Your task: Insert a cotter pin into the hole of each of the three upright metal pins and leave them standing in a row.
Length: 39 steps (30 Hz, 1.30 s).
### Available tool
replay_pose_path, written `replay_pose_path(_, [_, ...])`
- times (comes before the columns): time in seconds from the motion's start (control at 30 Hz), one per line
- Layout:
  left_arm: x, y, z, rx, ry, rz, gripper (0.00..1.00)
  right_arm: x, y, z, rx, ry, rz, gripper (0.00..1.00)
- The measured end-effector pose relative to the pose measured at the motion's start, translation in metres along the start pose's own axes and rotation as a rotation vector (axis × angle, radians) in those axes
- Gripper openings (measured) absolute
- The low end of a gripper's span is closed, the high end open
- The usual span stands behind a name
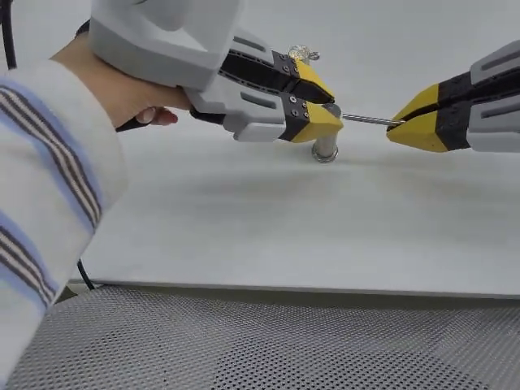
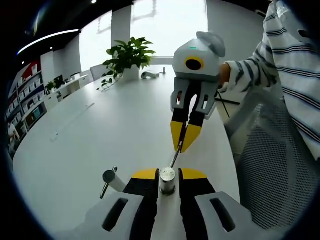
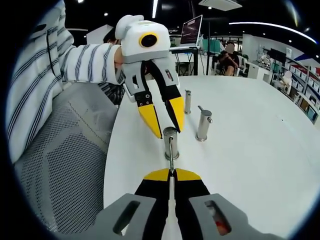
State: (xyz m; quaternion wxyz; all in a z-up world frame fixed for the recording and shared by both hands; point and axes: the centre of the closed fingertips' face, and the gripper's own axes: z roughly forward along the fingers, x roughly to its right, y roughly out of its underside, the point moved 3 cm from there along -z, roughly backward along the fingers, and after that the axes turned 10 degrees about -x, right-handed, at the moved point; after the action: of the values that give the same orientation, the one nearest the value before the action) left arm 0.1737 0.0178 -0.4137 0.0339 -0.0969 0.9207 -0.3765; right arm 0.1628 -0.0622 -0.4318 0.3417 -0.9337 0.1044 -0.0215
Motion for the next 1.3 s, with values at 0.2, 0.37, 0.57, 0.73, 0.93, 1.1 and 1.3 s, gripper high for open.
replay_pose_path(0.2, [-0.002, 0.002, 0.0, -0.007, -0.003, 0.007, 0.1, 0.0, -0.001, 0.002, -0.001, -0.001, -0.002, 0.0])
replay_pose_path(0.37, [-0.002, 0.003, 0.0, -0.001, 0.005, -0.024, 0.1, 0.001, -0.002, 0.002, 0.01, 0.01, 0.005, 0.0])
replay_pose_path(0.57, [-0.002, 0.003, 0.001, -0.004, -0.004, -0.06, 0.1, 0.0, -0.007, 0.006, 0.017, 0.003, -0.008, 0.0])
replay_pose_path(0.73, [0.0, 0.002, 0.001, -0.006, -0.012, -0.063, 0.09, 0.0, -0.012, 0.01, 0.026, 0.001, -0.02, 0.0])
replay_pose_path(0.93, [0.002, 0.0, 0.001, -0.005, -0.012, -0.07, 0.09, -0.002, -0.017, 0.011, 0.034, -0.006, -0.028, 0.0])
replay_pose_path(1.1, [0.003, 0.0, 0.002, 0.002, -0.012, -0.08, 0.09, -0.002, -0.022, 0.015, 0.055, -0.011, -0.007, 0.0])
replay_pose_path(1.3, [0.003, 0.0, 0.002, 0.0, -0.011, -0.081, 0.09, -0.003, -0.028, 0.019, 0.056, -0.008, -0.034, 0.0])
